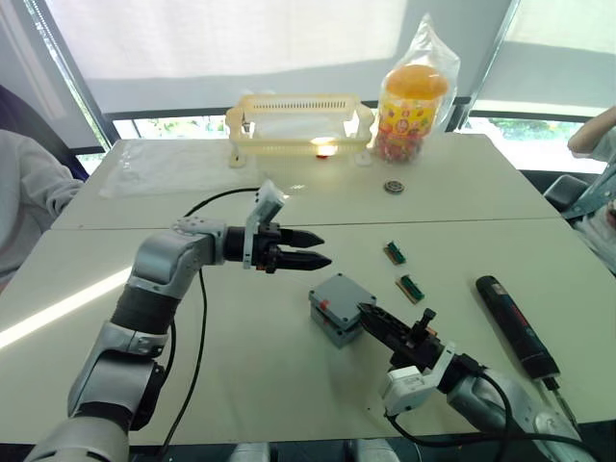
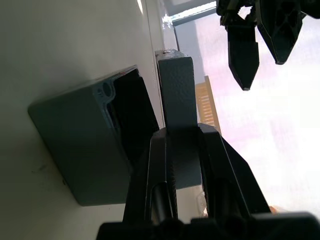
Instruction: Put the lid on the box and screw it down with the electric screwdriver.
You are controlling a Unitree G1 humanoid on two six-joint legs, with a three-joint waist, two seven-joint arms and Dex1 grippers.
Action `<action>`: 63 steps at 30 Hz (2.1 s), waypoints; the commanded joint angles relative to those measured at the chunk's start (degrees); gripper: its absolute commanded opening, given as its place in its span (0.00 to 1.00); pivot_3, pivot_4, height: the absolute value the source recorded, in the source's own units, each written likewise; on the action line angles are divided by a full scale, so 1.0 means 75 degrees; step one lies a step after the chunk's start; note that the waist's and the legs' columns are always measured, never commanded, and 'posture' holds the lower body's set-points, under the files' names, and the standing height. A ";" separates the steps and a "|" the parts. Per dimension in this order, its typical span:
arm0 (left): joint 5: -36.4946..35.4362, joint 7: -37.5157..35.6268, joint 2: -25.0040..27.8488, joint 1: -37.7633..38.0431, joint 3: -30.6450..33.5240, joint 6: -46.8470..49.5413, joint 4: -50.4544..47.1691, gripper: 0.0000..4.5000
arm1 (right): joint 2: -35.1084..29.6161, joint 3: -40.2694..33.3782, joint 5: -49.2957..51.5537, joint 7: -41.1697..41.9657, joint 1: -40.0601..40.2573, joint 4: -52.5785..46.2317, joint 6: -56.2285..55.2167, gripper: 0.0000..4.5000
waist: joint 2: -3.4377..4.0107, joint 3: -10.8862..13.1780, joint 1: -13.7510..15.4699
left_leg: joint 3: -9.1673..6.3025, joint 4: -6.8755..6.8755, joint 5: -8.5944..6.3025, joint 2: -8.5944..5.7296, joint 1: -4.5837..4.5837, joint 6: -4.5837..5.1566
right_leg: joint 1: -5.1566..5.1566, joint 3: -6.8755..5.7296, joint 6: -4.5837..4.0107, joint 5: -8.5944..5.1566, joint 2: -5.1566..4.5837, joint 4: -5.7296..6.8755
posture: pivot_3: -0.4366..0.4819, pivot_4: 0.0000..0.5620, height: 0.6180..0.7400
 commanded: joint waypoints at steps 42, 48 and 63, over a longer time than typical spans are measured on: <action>0.1632 -0.0602 -0.0886 0.0870 -0.1419 -0.1689 0.0320 0.69 | -0.0094 -0.0067 -0.0365 -0.0546 0.0638 0.0064 -0.0100 0.99 | -0.0011 -0.0022 0.0006 | -0.0005 0.0008 -0.0008 0.0001 0.0106 0.0014 | 0.0119 -0.0003 -0.0037 -0.0024 -0.0001 -0.0005 | 0.48 0.27 1.00; 0.1818 -0.0433 -0.0881 0.0946 -0.1442 -0.1860 0.0488 0.69 | -0.0206 -0.0252 -0.0274 -0.0602 0.0583 0.0153 -0.0105 0.99 | -0.0010 -0.0031 0.0011 | -0.0002 0.0009 -0.0008 0.0001 0.0112 0.0014 | 0.0125 -0.0002 -0.0037 -0.0024 -0.0002 -0.0004 | 0.48 0.27 1.00; 0.1951 -0.0063 -0.0976 0.1035 -0.1363 -0.1930 0.0524 0.69 | -0.0016 -0.0404 0.0255 -0.0627 0.0699 -0.0171 -0.0105 0.99 | -0.0009 -0.0031 0.0016 | -0.0003 0.0009 -0.0009 0.0000 0.0113 0.0014 | 0.0126 -0.0001 -0.0039 -0.0025 -0.0003 -0.0005 | 0.48 0.27 1.00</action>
